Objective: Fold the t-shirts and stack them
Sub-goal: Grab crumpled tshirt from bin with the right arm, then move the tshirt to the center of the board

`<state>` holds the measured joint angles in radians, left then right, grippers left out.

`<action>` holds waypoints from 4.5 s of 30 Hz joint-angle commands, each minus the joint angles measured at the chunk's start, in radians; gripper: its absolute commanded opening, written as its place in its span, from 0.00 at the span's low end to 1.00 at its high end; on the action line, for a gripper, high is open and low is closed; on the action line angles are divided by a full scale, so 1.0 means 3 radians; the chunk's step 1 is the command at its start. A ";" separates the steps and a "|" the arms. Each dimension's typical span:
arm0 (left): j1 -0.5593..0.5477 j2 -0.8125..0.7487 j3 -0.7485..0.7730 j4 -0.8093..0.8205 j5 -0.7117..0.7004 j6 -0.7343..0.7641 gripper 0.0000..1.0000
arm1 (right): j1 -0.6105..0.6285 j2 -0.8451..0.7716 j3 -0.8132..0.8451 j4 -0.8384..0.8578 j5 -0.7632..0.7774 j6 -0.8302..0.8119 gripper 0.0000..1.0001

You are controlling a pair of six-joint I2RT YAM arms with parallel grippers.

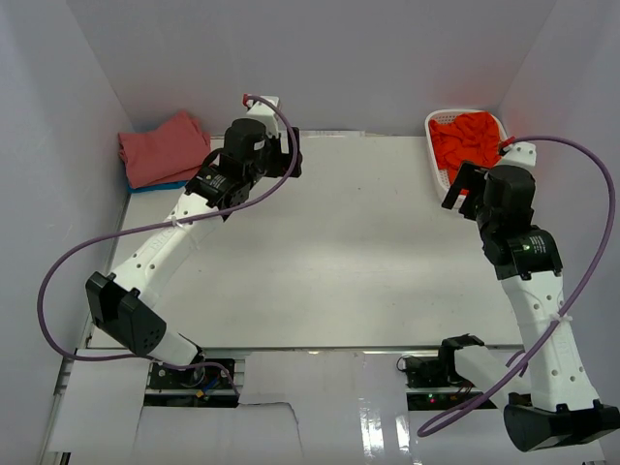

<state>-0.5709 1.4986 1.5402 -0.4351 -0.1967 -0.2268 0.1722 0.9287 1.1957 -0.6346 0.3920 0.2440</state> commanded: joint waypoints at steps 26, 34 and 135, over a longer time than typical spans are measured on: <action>0.0037 -0.0680 -0.0634 0.0049 0.0119 -0.0026 0.98 | -0.0533 0.2217 0.1654 -0.0212 -0.0171 -0.0108 0.90; 0.0042 -0.0802 -0.0859 0.0151 0.0129 -0.0016 0.98 | -0.0671 0.2569 0.1455 0.0386 -0.0090 0.0030 0.90; 0.0123 -0.1232 -0.1560 0.0560 -0.0800 -0.0072 0.98 | -0.0186 0.2474 0.3321 0.0796 -0.2293 0.0398 0.08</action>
<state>-0.5446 1.1946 1.0805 -0.2977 -0.3134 -0.2283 0.1131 1.7782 2.2047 -0.4179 -0.1829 0.2886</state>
